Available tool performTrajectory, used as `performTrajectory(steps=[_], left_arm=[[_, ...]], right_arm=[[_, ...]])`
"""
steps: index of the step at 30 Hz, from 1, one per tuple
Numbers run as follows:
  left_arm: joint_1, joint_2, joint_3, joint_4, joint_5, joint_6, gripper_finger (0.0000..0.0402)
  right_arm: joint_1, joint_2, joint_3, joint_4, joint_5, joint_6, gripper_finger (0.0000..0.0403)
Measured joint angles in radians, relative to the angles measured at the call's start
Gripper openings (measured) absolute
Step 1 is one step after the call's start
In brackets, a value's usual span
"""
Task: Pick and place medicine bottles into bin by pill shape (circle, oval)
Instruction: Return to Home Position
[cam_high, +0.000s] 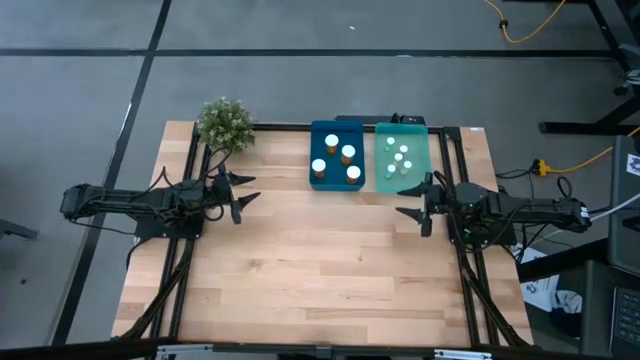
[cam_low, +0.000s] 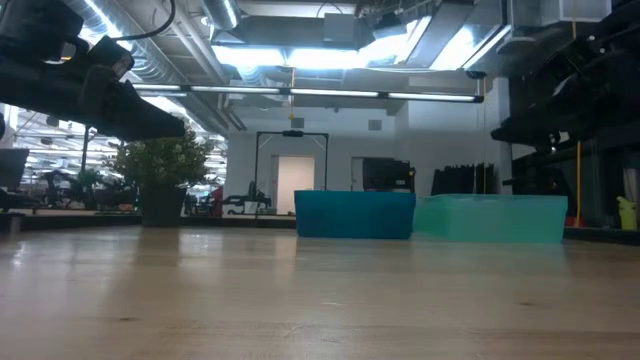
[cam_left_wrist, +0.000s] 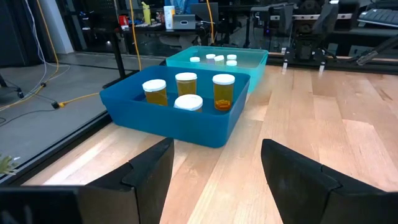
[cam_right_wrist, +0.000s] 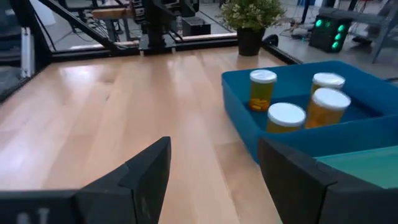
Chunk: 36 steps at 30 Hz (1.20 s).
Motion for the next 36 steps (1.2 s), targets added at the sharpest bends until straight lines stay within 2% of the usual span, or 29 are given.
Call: performTrajectory(steps=[5,10,36], left_arm=[[0.000,0.000,0.000,0.000,0.000,0.000,0.0234],[0.000,0.000,0.000,0.000,0.000,0.000,0.0234],[0.000,0.000,0.000,0.000,0.000,0.000,0.0234]], right_arm=[[0.000,0.000,0.000,-0.001,-0.008,0.035,0.0240],[0.000,0.000,0.000,0.000,0.099,-0.017,0.0240],[0.000,0.002,0.000,0.000,0.102,0.037,0.0240]])
